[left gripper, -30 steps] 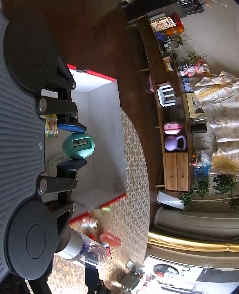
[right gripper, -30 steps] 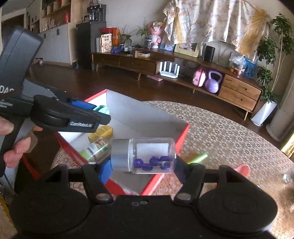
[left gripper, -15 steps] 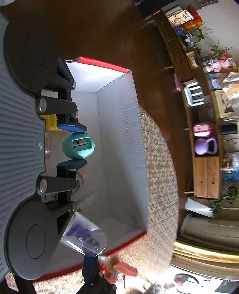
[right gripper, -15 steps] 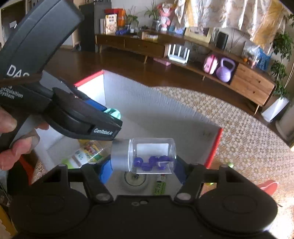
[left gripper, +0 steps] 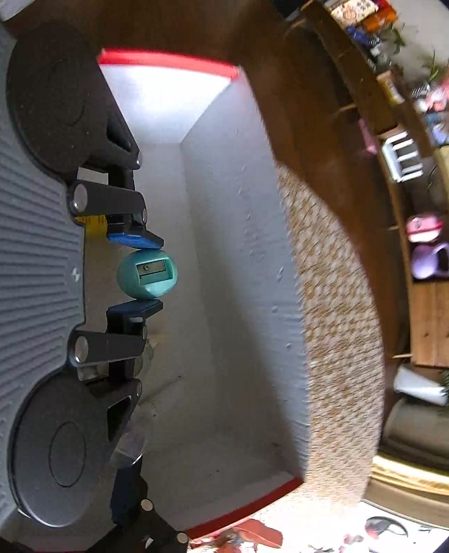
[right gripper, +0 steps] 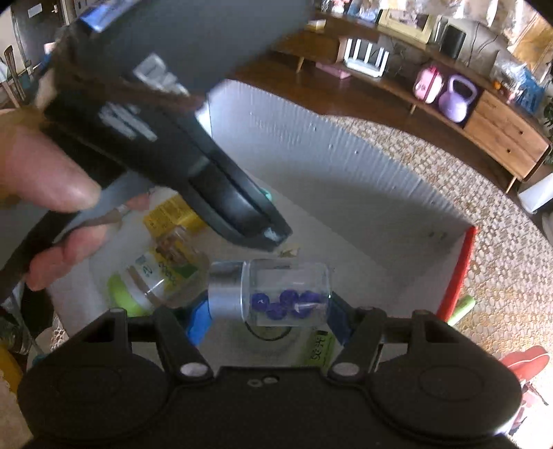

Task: Organize rigid objects
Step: 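Lower the teal toy with left tool while right tool lowers the cylinder into the box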

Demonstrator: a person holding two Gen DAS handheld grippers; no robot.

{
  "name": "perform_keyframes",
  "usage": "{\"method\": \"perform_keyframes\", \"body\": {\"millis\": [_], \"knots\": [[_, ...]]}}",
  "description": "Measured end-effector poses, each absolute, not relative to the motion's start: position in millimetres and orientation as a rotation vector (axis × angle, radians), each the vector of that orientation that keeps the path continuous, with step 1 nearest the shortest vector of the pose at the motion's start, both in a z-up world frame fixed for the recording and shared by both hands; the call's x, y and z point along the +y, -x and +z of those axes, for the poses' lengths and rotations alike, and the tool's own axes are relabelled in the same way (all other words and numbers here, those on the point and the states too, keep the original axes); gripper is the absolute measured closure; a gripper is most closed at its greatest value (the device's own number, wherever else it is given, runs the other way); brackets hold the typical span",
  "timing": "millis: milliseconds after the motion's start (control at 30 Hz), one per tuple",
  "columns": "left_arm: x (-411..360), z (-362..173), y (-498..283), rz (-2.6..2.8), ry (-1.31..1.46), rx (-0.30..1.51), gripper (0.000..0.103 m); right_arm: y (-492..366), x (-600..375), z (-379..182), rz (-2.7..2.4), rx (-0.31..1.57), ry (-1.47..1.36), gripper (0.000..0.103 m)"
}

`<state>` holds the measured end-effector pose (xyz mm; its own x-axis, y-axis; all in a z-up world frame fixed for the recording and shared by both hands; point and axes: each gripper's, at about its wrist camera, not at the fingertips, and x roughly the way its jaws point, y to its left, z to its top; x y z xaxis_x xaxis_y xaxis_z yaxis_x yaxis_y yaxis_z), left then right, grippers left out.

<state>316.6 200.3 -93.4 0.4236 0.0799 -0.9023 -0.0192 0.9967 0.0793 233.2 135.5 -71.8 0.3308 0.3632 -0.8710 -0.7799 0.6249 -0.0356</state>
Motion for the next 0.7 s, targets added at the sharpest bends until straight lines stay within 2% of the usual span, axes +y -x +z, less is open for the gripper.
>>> {"method": "perform_keyframes", "body": {"millis": [400,700], "knots": [[205.7,-113.9,-334.3,0.052,-0.019,1.238,0.072,-234.1,145.9,-81.9,0.773,1.047,0.538,0.037],[208.1,-113.6,-334.7,0.061,0.012,1.234,0.072,-233.6,147.6,-80.1,0.772,1.063,0.541,0.035]]}}
